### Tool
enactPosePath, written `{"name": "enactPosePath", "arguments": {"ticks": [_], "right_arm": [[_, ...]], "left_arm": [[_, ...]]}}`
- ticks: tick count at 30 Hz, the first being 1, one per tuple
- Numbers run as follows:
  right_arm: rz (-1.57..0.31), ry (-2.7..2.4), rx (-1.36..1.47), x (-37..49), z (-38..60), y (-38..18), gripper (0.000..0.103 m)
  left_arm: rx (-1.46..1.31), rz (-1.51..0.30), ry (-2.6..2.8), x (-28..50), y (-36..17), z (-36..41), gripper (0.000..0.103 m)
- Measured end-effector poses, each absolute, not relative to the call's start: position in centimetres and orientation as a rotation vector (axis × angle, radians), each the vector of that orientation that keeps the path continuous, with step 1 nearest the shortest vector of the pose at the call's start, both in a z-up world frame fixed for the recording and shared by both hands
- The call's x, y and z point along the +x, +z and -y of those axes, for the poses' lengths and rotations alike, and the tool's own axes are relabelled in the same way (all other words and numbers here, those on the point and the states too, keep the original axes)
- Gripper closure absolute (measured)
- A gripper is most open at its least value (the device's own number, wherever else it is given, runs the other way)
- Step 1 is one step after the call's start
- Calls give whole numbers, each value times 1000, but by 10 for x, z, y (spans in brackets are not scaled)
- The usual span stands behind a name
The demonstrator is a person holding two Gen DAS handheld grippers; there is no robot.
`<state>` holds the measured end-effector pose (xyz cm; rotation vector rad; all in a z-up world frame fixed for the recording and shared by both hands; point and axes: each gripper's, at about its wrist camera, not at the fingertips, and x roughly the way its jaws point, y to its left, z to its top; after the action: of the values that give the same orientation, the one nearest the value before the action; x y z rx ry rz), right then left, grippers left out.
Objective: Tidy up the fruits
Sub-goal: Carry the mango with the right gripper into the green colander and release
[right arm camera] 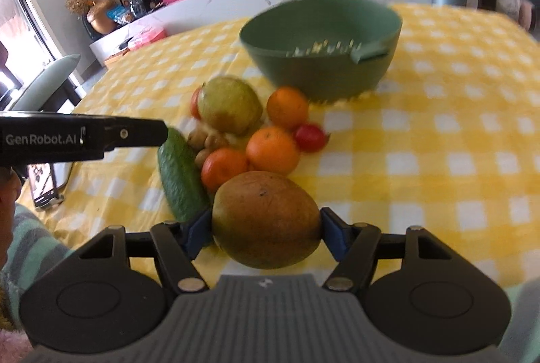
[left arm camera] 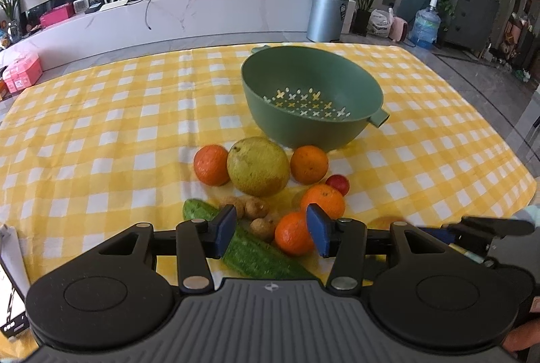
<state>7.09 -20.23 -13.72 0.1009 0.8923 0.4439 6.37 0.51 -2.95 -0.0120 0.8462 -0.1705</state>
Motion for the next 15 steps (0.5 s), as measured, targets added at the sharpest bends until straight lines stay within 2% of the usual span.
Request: {"name": "enactPosePath", "arguments": {"ticks": [7,15], "right_arm": [[-790,411,48,88,216,-108,37],[-672,393,33,130,231,-69,37]], "left_arm": [[53,-864,-243,89,-34,-6,44],[88,-923,-258,131,-52,-1,37]]}}
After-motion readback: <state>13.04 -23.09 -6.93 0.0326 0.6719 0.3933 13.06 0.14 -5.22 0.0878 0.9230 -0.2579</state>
